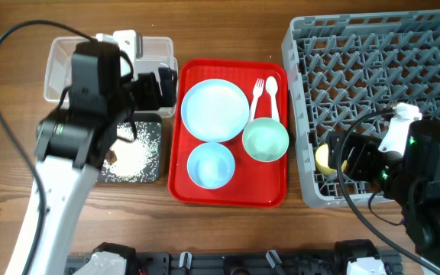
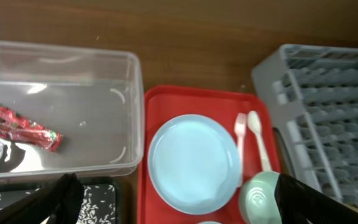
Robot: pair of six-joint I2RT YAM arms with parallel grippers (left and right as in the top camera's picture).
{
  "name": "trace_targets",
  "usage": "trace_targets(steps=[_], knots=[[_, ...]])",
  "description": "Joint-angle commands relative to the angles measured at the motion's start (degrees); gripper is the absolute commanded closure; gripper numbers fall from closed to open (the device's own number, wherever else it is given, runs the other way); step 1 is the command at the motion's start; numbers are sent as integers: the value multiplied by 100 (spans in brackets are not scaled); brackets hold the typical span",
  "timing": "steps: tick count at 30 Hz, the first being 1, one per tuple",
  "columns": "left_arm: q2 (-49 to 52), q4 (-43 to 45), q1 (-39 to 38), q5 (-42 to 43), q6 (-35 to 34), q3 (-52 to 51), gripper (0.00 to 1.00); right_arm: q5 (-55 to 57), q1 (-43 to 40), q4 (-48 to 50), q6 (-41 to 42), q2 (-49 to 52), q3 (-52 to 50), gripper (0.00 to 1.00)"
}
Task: Sort waste into correct bins and load items into the dishwasher rack
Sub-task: 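Drop the wrapper and tissue into the clear plastic bin with the left gripper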
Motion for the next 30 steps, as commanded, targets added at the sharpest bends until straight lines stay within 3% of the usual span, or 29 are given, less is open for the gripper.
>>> trace_targets(steps=[1, 7, 9, 13, 16, 21, 25, 30], knots=[[-529, -15, -328, 50, 68, 101, 0, -83, -9, 11, -35, -2, 50, 0], [-675, -273, -310, -437, 72, 85, 0, -85, -9, 13, -35, -2, 48, 0], [-990, 352, -168, -619, 70, -297, 0, -85, -9, 13, -35, -2, 48, 0], [-2608, 2210, 372, -551, 72, -2277, 0, -85, -9, 13, -35, -2, 50, 0], [-4122, 2745, 730, -372, 70, -3803, 0, -85, -9, 13, -33, -2, 48, 0], [-6166, 2955, 1086, -356, 68, -5410, 0, -85, -9, 13, -35, -2, 48, 1], [-7027, 3281, 1331, -356, 26, -6299, 0, -85, -9, 11, -37, 9, 48, 0], [-7106, 4111, 1410, -330, -107, -7311, 0, -85, -9, 13, -35, 13, 48, 0]])
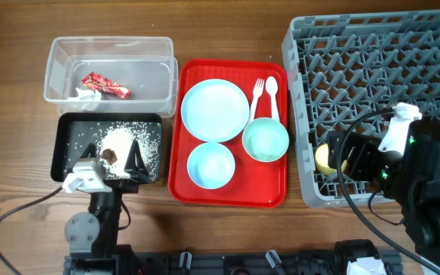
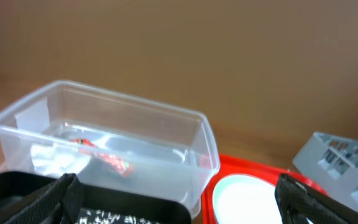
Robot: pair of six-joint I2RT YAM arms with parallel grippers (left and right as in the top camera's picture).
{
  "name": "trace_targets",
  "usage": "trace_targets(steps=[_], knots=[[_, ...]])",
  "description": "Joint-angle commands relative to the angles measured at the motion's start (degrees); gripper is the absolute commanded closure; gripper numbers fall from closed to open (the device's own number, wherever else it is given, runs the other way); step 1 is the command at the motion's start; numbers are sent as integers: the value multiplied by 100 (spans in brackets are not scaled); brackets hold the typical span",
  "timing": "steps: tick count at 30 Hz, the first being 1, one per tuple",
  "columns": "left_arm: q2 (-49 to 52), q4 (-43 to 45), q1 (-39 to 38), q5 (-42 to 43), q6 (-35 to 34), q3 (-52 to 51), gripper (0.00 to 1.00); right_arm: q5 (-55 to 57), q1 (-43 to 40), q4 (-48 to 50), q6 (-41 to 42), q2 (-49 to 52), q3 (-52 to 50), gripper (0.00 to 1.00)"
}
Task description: Sort waste into correct bins and load items into the dishwasher rack
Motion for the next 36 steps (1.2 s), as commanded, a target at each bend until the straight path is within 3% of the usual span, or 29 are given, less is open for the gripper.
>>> trace_targets(steps=[1, 13, 15, 18, 19, 22, 25, 27, 29, 32, 36], knots=[[-68, 422, 46, 66, -70, -516, 0, -83, -9, 11, -37, 0, 48, 0], [-46, 181, 46, 22, -68, -553, 0, -87, -9, 35, -4, 0, 48, 0], [-46, 181, 46, 22, -68, -553, 0, -94, -9, 621, 476, 24, 48, 0], [-46, 181, 46, 22, -68, -553, 0, -2315, 17, 1038, -79, 251, 48, 9], [-46, 181, 46, 22, -68, -553, 0, -2441, 175, 938, -144, 420, 48, 10], [-46, 181, 46, 22, -68, -553, 0, -1578, 1534, 623, -181, 1255, 48, 19], [-46, 181, 46, 22, -68, -553, 0, -820, 2973, 905, -7, 2234, 48, 21], [-46, 181, 46, 22, -68, -553, 0, -442, 3473, 1104, 140, 3069, 48, 21], [-46, 181, 46, 22, -68, -553, 0, -212, 3491, 1215, 179, 3840, 48, 22], [-46, 181, 46, 22, -68, -553, 0, -555, 3497, 1663, -181, 4972, 48, 39], [-46, 181, 46, 22, -68, -553, 0, -728, 3637, 1725, -319, 5914, 48, 52]])
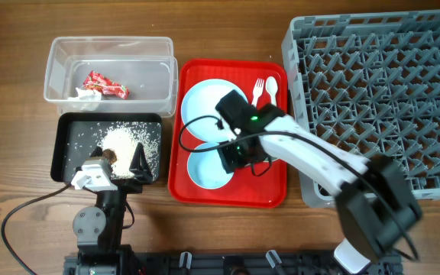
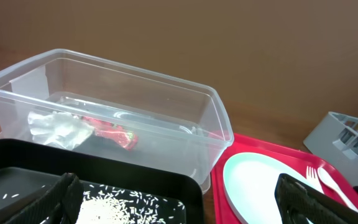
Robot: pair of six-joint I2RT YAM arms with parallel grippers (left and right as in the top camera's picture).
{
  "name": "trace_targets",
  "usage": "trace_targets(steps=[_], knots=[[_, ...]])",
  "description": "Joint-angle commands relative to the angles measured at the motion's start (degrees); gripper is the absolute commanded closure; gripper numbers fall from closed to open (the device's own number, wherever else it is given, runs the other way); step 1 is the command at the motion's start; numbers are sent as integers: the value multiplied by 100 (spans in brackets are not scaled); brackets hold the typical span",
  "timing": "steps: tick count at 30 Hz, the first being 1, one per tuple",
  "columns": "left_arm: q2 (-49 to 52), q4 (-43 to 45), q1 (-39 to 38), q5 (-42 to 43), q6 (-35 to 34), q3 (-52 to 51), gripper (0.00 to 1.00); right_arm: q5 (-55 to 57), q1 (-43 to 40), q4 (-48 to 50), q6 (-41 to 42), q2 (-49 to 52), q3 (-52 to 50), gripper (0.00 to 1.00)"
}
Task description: Sort waste into correct bins and load items into the dishwasher rack
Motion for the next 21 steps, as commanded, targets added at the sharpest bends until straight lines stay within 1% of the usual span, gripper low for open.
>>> trace_targets(steps=[1, 2, 3, 4, 5, 7, 8, 9, 10, 11, 13, 15, 16, 17, 18, 21], knots=[[-42, -2, 46, 7, -52, -42, 0, -142, 151, 46, -227, 369, 37, 55], [-42, -2, 46, 7, -52, -42, 0, -142, 157, 101, -219, 391, 35, 69], [-42, -2, 46, 7, -52, -42, 0, -94, 155, 101, -131, 372, 35, 86], [-42, -2, 46, 7, -52, -42, 0, -7, 155, 85, -2, 313, 35, 92], [-42, -2, 46, 7, -52, -42, 0, 61, 155, 87, 96, 170, 35, 95], [-42, -2, 46, 7, -52, -42, 0, 262, 153, 92, 122, -472, 35, 95], [-42, -2, 46, 7, -52, -42, 0, 533, 155, 59, 125, -909, 35, 96], [-42, -2, 46, 7, -52, -42, 0, 1182, 151, -33, 308, -1661, 35, 96], [-42, -2, 46, 7, -52, -42, 0, 1755, 129, -98, 474, -2109, 35, 96], [-42, -2, 46, 7, -52, -42, 0, 2686, 63, -199, 721, -2662, 35, 96], [-42, -2, 46, 7, -52, -42, 0, 4310, -96, -286, 925, -3491, 35, 96], [-42, -2, 46, 7, -52, -42, 0, 6312, -601, -365, 955, -4293, 33, 96], [-42, -2, 46, 7, -52, -42, 0, 6634, -743, -376, 955, -4380, 26, 96], [-42, -2, 46, 7, -52, -42, 0, 7469, -1318, -391, 953, -4487, 15, 96], [-42, -2, 46, 7, -52, -42, 0, 7746, -1596, -391, 957, -4470, -9, 96], [-42, -2, 46, 7, -52, -42, 0, 7862, -2549, -181, 1038, -4162, -140, 96]])
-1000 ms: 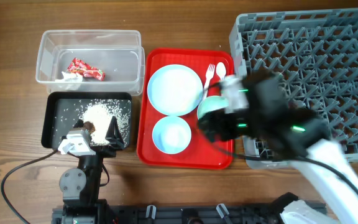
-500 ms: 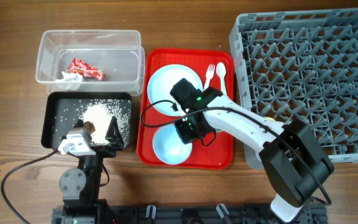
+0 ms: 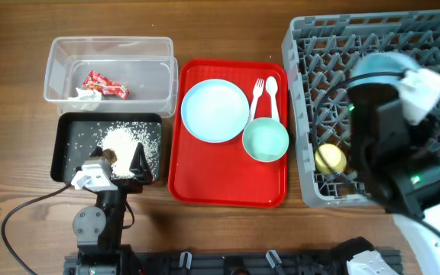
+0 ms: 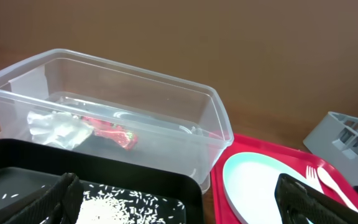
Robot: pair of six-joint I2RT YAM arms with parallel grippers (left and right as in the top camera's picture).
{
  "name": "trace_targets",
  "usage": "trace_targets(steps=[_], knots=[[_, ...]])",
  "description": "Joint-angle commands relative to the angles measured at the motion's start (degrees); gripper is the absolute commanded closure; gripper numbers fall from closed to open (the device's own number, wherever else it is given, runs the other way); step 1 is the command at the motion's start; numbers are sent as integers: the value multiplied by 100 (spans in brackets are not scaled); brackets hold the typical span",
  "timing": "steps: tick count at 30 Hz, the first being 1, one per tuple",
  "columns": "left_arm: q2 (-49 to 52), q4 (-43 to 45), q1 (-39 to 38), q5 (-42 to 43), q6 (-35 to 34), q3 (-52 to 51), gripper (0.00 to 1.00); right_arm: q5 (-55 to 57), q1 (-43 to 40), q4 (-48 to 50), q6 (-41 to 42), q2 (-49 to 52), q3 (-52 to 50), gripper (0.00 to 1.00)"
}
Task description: Sort waste into correct bins and load items into the dishwasher rack
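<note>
The red tray [image 3: 228, 187] carries a pale blue plate [image 3: 215, 111], a green bowl [image 3: 265, 139], and a white fork [image 3: 257, 92] and spoon [image 3: 272, 90]. My right arm hangs over the grey dishwasher rack [image 3: 319, 46]. A small blue bowl [image 3: 374, 64] sits at its tip, and the fingers are hidden under the arm. My left gripper [image 3: 119, 162] rests open at the near edge of the black tray [image 3: 67, 130]. In the left wrist view the gripper [image 4: 179, 208] has nothing between its fingers [image 4: 64, 190].
The clear bin [image 3: 109, 44] holds a red wrapper [image 3: 101, 84] and crumpled plastic [image 3: 84, 95]. Rice [image 3: 124, 141] lies in the black tray. A yellow round object [image 3: 331, 159] sits in the rack's near left corner. The wrist view shows the bin [image 4: 216, 118], plate [image 4: 260, 180] and rack corner [image 4: 347, 130].
The small blue bowl has left the red tray and is now at the tip of my right arm over the rack. My left arm has not moved.
My left arm was first over the clear bin while the right waited at the rack's near corner. Then the left was back at the table's front, open, with a red wrapper in the bin. The right arm then reached the small blue bowl, which is now over the rack.
</note>
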Motion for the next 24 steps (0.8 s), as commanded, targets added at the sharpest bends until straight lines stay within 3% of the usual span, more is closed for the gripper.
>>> trace_targets(steps=[1, 4, 11, 12, 16, 20, 23, 24], knots=[[-42, -2, 46, 7, -50, -39, 0, 695, -782, 345, 76, 533, -140, 96], [-42, -2, 46, 7, -50, -39, 0, 778, -1384, 957, -839, 1502, -140, 96], [-42, -2, 46, 7, -50, -39, 0, 1292, -1556, 2382, -2938, 3482, -140, 96], [-42, -2, 46, 7, -50, -39, 0, 1316, -1556, 2686, -3539, 3738, -140, 96], [-42, -2, 46, 7, -50, -39, 0, 1364, -1488, 2614, -3818, 4142, -140, 96], [-42, -2, 46, 7, -50, -39, 0, 527, -1102, 1932, -4153, 4153, -140, 96], [-42, -2, 46, 7, -50, -39, 0, 514, -796, 1823, -4092, 4138, -140, 95], [-42, -2, 46, 7, -50, -39, 0, 509, -658, 1860, -4065, 4074, -140, 45]])
